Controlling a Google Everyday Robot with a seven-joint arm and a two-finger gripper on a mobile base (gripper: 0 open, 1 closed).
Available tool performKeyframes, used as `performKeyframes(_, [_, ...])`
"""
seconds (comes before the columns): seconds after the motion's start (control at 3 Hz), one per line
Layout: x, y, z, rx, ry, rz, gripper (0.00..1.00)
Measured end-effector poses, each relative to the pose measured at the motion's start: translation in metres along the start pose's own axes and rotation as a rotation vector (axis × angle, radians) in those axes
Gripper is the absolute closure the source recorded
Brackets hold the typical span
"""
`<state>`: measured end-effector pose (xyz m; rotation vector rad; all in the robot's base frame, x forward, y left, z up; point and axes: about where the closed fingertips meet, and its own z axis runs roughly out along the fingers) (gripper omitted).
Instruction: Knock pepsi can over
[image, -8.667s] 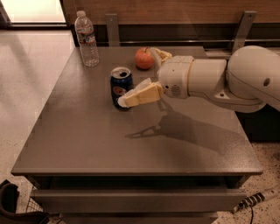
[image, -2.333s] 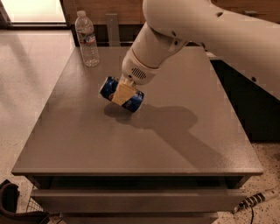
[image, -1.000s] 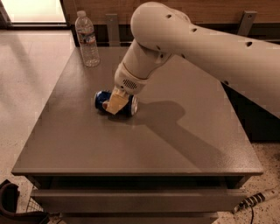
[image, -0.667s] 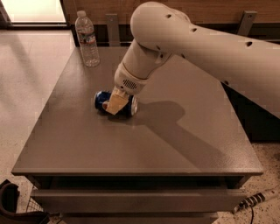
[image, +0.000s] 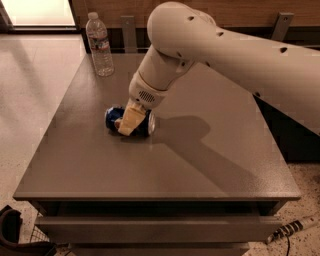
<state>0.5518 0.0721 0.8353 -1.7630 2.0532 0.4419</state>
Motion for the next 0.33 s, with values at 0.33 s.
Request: performKeyframes(0.33, [-0.0008,0.0010,0.0002,-0.001,0.001,-0.002,0.00])
